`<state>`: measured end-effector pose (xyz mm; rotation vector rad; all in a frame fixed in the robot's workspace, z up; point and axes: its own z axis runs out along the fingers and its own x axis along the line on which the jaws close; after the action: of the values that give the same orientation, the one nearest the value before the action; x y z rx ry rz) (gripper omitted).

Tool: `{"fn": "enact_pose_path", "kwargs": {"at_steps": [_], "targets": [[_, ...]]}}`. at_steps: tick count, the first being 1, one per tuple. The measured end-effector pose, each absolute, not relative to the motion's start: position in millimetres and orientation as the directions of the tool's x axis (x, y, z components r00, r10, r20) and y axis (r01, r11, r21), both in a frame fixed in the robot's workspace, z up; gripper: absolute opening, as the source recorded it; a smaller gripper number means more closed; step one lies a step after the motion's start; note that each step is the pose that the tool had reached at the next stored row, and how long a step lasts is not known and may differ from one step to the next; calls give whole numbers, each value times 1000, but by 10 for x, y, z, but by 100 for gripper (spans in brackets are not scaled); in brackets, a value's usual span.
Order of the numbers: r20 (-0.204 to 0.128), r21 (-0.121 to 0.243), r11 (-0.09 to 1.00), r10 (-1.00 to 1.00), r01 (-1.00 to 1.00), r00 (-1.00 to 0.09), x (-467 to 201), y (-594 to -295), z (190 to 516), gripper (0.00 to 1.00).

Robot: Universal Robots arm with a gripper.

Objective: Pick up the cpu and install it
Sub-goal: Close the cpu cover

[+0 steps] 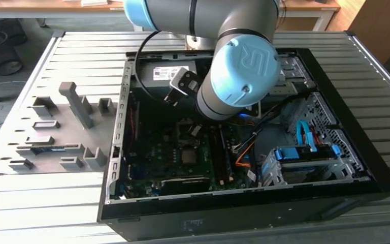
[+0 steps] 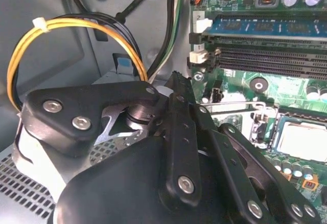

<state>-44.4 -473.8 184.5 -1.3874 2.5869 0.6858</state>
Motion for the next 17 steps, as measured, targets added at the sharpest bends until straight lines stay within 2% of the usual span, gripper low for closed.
{"fn": "enact_pose_path", "kwargs": {"at_steps": [17], "targets": [[-321,325,475,-758,-818,-568,-490,-4741,1942,10]]}}
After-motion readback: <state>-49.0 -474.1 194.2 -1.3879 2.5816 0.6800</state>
